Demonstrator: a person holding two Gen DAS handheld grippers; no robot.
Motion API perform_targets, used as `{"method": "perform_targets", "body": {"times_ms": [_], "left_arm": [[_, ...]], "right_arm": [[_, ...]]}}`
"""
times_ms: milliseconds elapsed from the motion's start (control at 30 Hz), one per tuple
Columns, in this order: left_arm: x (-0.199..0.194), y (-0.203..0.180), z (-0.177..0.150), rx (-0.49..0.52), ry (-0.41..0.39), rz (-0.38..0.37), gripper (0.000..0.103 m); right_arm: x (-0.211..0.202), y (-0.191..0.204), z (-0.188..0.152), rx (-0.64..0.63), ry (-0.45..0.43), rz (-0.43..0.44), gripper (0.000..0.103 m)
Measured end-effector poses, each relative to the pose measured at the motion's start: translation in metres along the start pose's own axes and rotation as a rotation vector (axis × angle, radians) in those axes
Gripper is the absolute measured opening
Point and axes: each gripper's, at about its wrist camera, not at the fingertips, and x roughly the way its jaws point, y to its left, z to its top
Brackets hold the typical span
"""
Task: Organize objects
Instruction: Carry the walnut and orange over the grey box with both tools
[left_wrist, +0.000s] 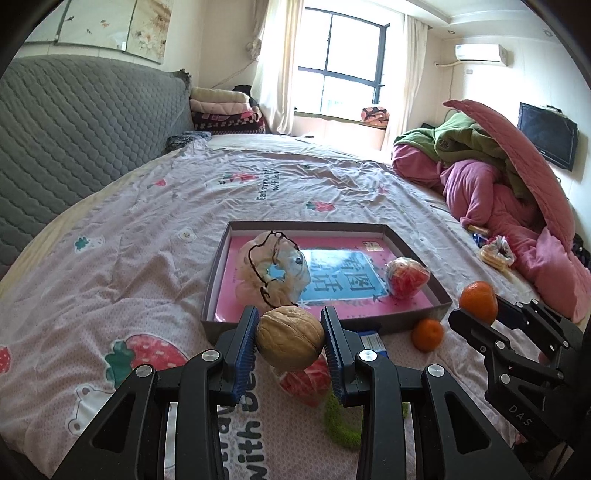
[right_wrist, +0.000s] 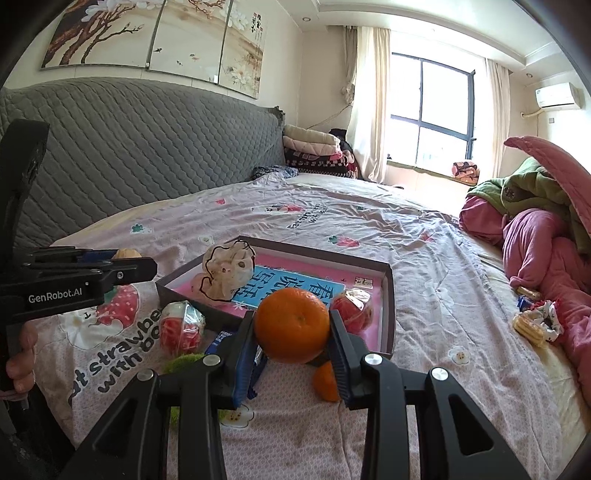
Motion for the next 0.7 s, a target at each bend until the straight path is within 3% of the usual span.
{"method": "perform_targets", "body": {"times_ms": [500,700], "left_arm": [[0.009,0.004,0.021,-0.003,-0.020,-0.007,0.035],[0.015,0.010,0.023,0.002,-0.024,-0.003,0.035]], "right_arm": [[0.018,0.004,0.034,-0.025,-0.012,-0.002,0.037],[0.030,0.003,0.032,-0.030,-0.019,-0.012,0.037]]}}
